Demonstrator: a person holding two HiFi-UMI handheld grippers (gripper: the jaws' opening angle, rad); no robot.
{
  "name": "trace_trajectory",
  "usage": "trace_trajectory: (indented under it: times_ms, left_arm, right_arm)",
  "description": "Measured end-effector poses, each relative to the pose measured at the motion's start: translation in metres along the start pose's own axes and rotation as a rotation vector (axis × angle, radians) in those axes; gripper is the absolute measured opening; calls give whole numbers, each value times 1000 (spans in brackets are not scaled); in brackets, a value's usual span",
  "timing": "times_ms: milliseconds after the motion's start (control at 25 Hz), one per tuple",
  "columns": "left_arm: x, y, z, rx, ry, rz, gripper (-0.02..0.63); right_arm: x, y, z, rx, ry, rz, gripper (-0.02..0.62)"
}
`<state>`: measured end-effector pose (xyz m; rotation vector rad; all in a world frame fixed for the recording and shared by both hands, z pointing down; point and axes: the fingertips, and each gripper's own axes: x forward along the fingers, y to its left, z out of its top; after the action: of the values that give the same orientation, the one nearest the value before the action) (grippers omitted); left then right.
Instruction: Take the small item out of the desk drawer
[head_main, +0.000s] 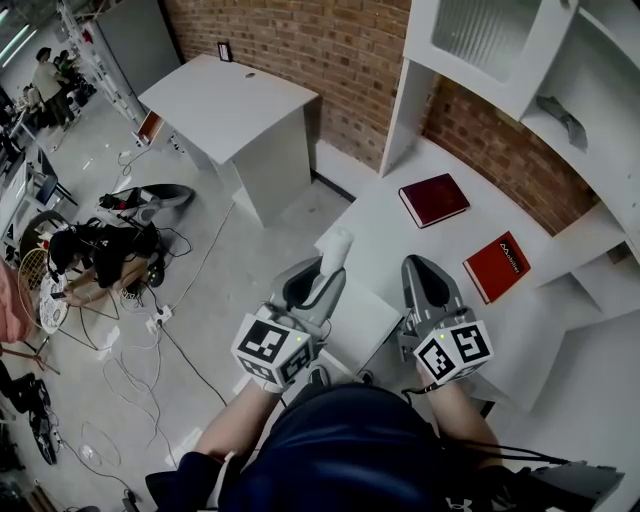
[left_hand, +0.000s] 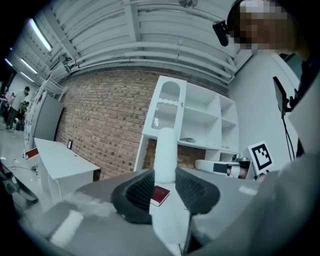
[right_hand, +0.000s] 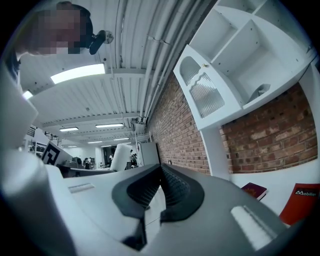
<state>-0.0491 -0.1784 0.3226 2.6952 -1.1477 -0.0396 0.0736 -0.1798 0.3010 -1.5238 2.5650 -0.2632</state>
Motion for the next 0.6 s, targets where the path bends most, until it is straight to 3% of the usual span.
trace_trajectory:
  times_ms: [600]
  left_arm:
    - [2,8,4,1,-34,15,137]
  right_arm:
    - [4,3,8,-41,-10,9,2]
